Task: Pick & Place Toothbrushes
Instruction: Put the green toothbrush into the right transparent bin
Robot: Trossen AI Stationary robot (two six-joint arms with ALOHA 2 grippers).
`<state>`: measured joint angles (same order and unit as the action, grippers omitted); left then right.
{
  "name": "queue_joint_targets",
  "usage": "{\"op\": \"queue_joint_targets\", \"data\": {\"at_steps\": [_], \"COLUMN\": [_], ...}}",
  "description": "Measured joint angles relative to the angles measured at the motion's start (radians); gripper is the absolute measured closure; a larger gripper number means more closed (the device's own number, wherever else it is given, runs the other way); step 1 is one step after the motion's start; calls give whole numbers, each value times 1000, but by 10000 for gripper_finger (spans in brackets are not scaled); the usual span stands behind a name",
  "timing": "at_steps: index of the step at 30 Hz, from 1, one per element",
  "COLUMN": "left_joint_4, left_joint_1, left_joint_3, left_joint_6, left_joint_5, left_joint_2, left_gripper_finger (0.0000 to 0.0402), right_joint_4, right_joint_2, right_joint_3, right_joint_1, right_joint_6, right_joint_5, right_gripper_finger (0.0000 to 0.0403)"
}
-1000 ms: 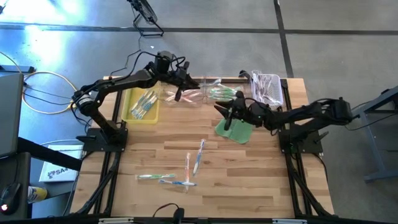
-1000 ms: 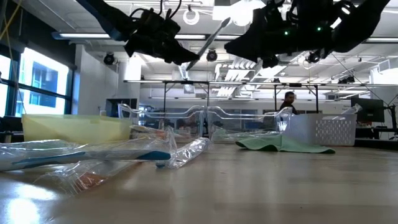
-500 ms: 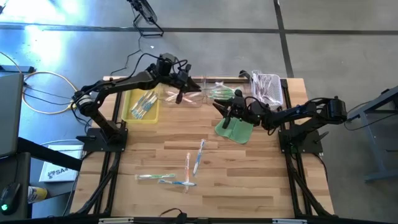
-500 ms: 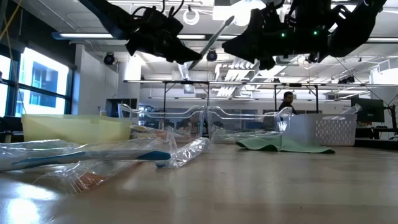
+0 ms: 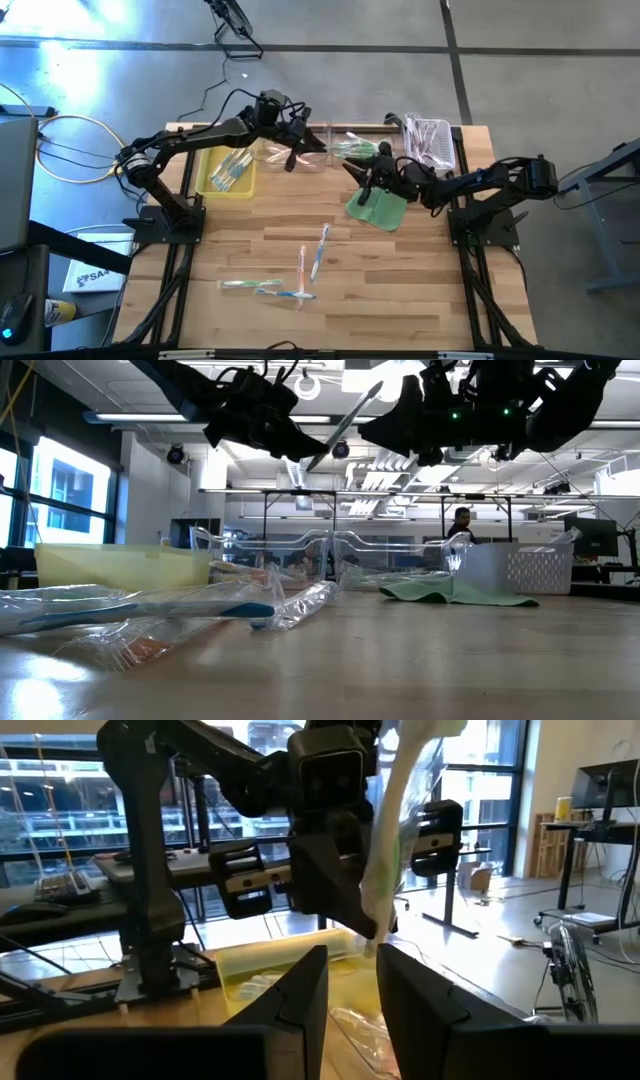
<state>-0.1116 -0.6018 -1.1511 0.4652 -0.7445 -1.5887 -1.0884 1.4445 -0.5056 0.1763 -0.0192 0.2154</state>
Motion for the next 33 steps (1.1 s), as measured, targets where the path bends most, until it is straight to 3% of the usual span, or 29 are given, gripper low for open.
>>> {"op": "queue_joint_targets", "data": {"at_steps": [12, 27, 31, 33], "left_joint_4": [8, 9, 8, 7], "left_joint_1": [0, 8, 21, 23], "left_joint_3": [0, 0, 0, 0], "left_joint_6": [-2, -10, -10, -10], "left_joint_5": [2, 3, 3, 3], "left_joint_2": [0, 0, 0, 0], "left_gripper_finger": [382, 382, 382, 382], "right_joint_4": [-38, -85, -33, 14], "right_joint_2": [0, 0, 0, 0], "right_joint_3": [0, -16, -69, -94], "right_joint_1": [10, 15, 29, 30], "right_joint_6": [77, 125, 124, 132], "right_joint_5": [46, 33, -39, -23], "right_gripper_finger": [209, 207, 207, 208]}}
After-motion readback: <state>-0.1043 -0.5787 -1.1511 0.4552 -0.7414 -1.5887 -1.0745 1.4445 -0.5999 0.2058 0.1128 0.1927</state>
